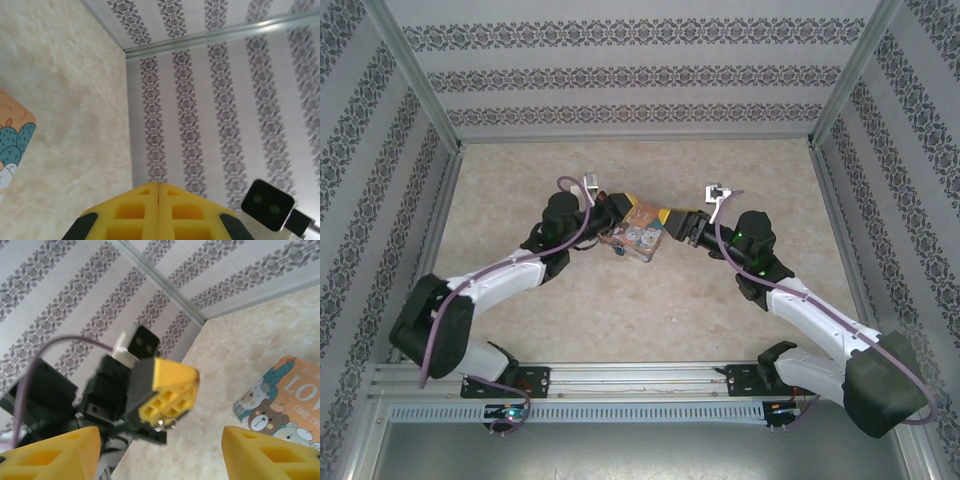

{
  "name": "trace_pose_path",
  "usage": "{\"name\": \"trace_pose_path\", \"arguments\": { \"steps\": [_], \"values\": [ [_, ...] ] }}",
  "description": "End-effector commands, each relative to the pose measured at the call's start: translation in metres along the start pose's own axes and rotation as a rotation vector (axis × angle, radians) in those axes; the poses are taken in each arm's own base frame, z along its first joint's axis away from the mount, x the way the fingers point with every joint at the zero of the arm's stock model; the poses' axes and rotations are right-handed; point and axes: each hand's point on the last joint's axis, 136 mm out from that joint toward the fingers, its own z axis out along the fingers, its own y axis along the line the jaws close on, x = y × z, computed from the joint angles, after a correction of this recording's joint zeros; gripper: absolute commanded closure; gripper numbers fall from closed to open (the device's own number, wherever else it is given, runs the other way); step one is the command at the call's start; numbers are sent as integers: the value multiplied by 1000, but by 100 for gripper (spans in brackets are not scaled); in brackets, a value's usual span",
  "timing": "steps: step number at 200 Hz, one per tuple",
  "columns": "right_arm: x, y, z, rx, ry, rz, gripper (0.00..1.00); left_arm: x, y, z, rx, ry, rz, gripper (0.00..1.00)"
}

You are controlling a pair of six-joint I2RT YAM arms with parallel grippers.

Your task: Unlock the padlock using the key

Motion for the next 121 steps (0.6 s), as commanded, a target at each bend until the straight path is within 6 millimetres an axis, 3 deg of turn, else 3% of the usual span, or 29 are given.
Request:
{"name": "trace_pose_path", "arguments": {
  "steps": [1, 59, 121],
  "values": [
    [13, 10, 2, -78, 80, 17, 34, 9, 0, -21, -123, 87, 283, 100],
    [23, 30, 28, -176, 125, 15, 37, 9, -32, -34, -29, 83, 379, 100],
    [27, 45, 45, -237, 135, 13, 42, 9, -36, -34, 2, 72, 369, 100]
  ]
}}
